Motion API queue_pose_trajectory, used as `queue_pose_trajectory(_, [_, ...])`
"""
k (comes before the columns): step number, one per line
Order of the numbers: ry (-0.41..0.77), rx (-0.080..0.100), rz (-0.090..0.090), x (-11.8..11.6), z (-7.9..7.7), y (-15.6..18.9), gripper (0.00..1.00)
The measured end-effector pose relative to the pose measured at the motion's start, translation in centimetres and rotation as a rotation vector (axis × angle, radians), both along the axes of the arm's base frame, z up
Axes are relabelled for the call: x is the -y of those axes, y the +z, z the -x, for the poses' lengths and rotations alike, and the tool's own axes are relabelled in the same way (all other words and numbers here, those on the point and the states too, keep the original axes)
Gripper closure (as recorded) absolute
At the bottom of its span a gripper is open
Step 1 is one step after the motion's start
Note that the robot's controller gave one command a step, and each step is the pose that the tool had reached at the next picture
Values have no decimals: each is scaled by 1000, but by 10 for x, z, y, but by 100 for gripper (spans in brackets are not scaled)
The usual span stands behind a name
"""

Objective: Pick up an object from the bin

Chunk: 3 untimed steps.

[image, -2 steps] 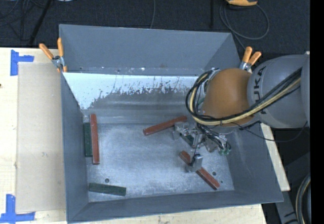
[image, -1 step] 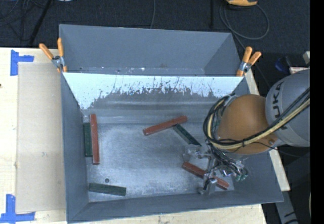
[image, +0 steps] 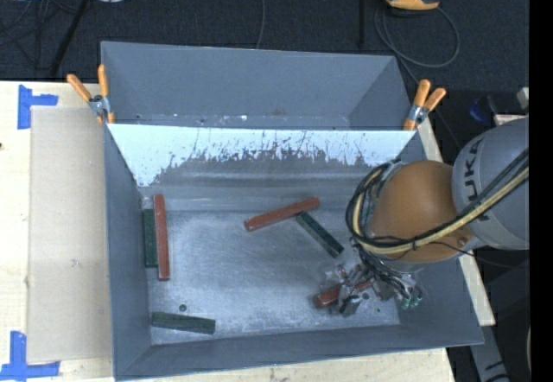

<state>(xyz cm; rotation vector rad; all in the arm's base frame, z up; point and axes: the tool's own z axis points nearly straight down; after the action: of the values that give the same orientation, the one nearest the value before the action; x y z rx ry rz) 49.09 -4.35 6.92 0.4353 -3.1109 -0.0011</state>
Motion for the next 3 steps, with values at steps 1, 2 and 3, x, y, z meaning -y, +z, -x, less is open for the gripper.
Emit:
queue_pose_trajectory(1, [-1, 4, 0, 0, -1, 0, 0])
queue_pose_trajectory(2, [-1, 0, 0, 0, 0, 0, 100])
queue_pose_trajectory(3, [9, 10, 2, 28, -29, 158, 100])
